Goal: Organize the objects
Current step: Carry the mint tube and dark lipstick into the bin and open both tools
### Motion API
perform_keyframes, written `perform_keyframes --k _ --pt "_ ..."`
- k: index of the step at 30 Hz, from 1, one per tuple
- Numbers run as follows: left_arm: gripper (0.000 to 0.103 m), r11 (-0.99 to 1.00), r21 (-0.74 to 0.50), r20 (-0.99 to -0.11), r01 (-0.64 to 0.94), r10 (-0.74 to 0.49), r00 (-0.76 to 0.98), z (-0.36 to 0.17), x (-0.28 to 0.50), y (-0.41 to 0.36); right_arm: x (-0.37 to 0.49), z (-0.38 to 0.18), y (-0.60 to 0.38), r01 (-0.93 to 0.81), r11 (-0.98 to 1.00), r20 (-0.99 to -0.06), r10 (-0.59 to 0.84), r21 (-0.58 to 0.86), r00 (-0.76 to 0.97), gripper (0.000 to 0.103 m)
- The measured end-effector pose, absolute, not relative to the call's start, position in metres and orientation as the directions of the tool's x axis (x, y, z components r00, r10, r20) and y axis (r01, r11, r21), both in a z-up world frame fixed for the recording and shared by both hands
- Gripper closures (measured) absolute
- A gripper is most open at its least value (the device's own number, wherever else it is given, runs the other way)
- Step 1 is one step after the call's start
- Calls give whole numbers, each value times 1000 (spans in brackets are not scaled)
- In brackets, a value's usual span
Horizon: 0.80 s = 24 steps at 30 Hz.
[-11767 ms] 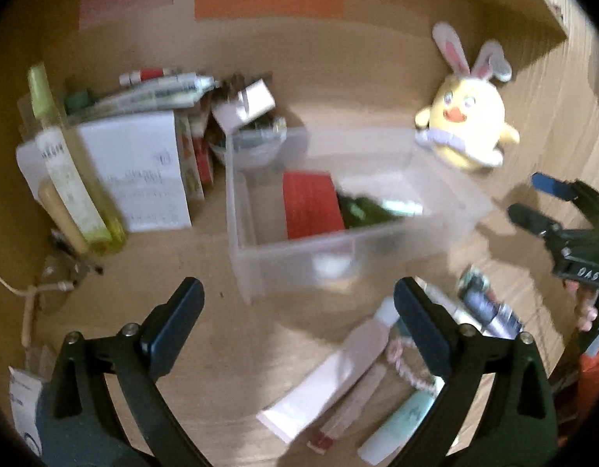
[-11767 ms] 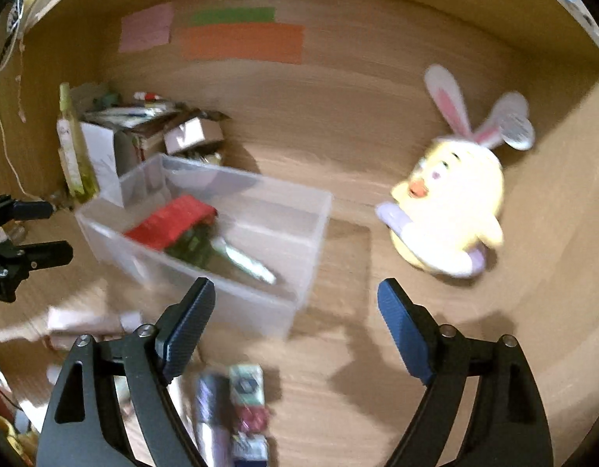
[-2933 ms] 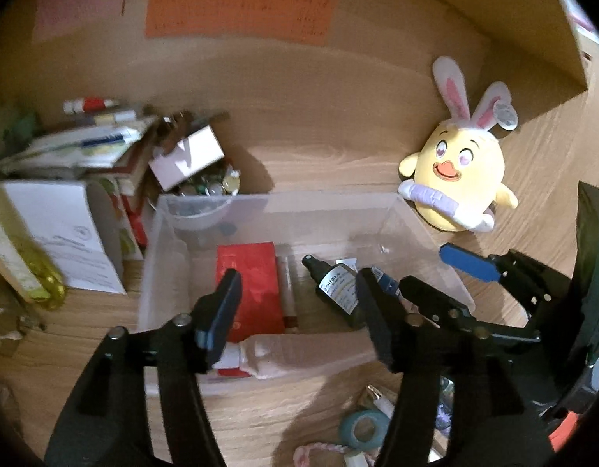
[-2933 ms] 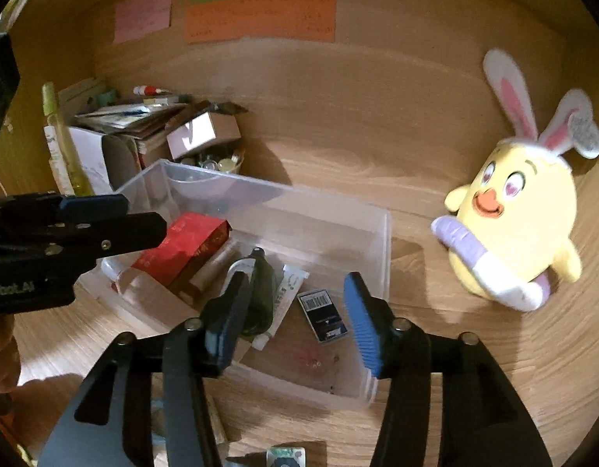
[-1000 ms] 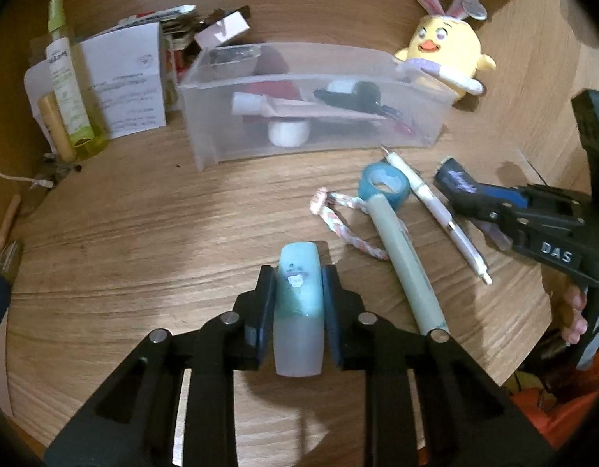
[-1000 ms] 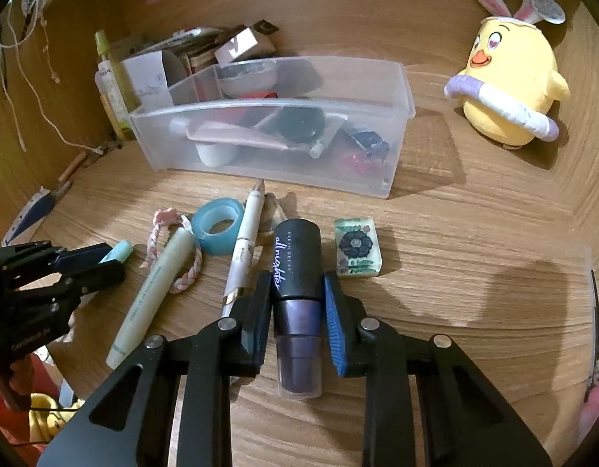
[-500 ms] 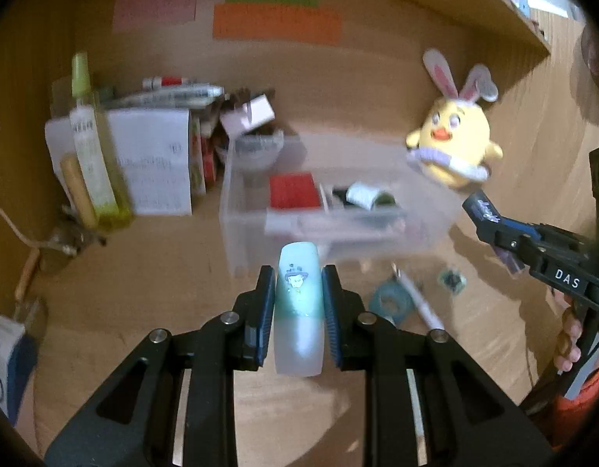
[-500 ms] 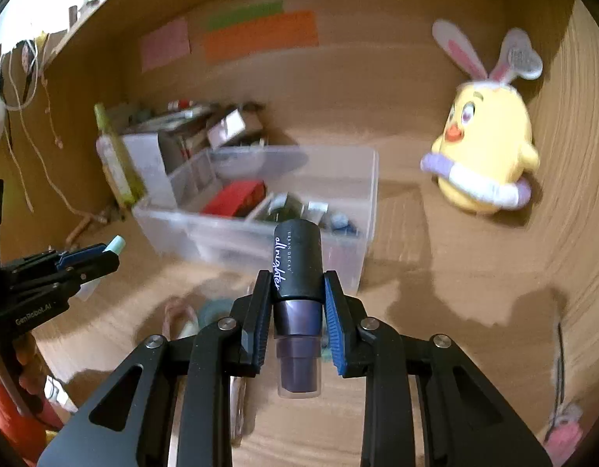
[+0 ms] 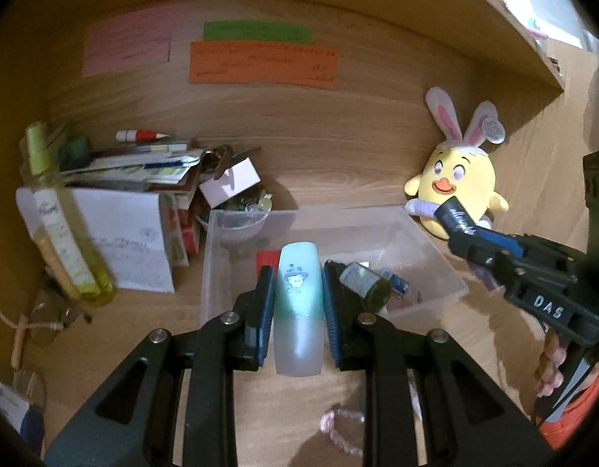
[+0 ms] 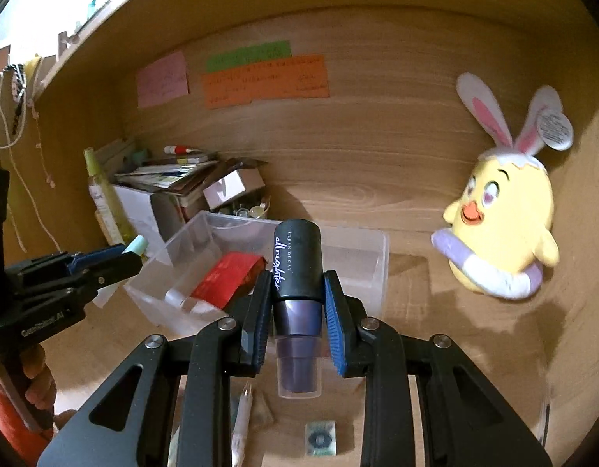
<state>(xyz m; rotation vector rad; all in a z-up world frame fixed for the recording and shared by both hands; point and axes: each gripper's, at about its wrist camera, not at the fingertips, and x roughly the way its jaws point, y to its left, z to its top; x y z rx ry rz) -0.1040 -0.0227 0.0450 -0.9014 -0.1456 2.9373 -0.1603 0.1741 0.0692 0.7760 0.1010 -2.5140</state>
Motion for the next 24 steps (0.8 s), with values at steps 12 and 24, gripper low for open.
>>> perform_keyframes --k 12,24 --pt "79 -976 -195 -671 -99 206 -712 17 -175 -11 -221 30 151 473 -880 -675 -380 51 -633 80" --pt "79 -972 -199 -716 -122 229 -660 1 -185 -2 -228 7 142 489 -872 -738 -333 4 -587 79"
